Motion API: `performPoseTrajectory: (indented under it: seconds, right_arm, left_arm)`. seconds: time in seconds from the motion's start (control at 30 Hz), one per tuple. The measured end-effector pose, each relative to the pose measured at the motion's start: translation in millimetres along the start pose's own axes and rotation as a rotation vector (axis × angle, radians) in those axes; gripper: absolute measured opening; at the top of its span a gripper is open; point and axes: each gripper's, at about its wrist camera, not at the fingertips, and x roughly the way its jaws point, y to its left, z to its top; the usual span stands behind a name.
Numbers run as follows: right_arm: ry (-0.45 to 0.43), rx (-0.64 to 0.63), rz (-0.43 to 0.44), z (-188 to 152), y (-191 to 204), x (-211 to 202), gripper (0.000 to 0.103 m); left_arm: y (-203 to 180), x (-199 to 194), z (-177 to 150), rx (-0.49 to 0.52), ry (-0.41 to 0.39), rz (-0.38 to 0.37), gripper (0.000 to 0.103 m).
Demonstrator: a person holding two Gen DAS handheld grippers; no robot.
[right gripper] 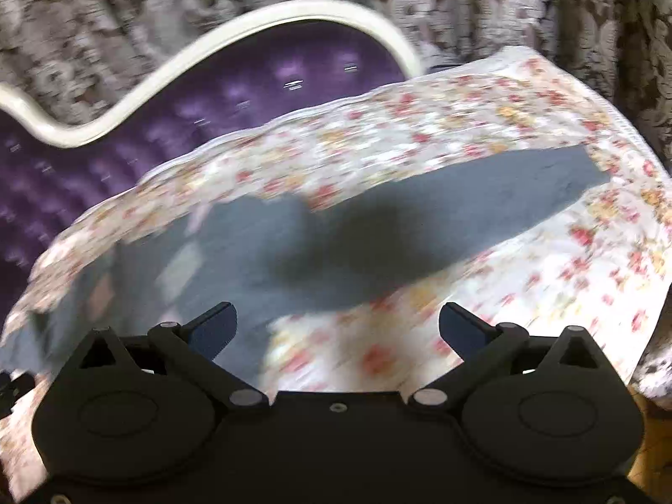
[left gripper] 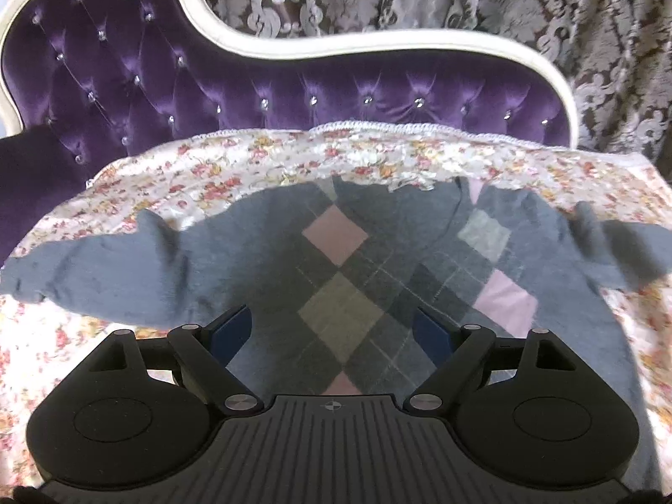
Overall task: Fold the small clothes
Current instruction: 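Grasp the sleeve cuff with the right gripper while the left tool hovers over the body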
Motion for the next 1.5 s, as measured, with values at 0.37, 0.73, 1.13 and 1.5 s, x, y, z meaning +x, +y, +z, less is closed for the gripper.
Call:
performPoseTrajectory:
  seconds: [0.37, 0.73, 1.13, 1.5]
  right_arm:
    - [-0.076, 0.269, -0.157, 39, -125, 72, 0.102]
    - [-0.211, 0.350, -0.092, 53, -173, 98, 0.103]
    - [-0.228, 0.483, 0.025, 66, -210, 99, 0.055]
    - [-0.252, 0.429, -0.108, 59, -215, 35, 0.012]
  left_arm:
    - [-8, 63, -12, 0.003, 0.070, 0.012, 0.083]
    - [-5, 67, -33, 0.028, 0.003, -0.019, 0.095]
    - [-2, 73, -31, 0.006, 0.026, -0.028, 0.103]
    - [2, 75, -25, -0.003, 0.062, -0.051, 0.102]
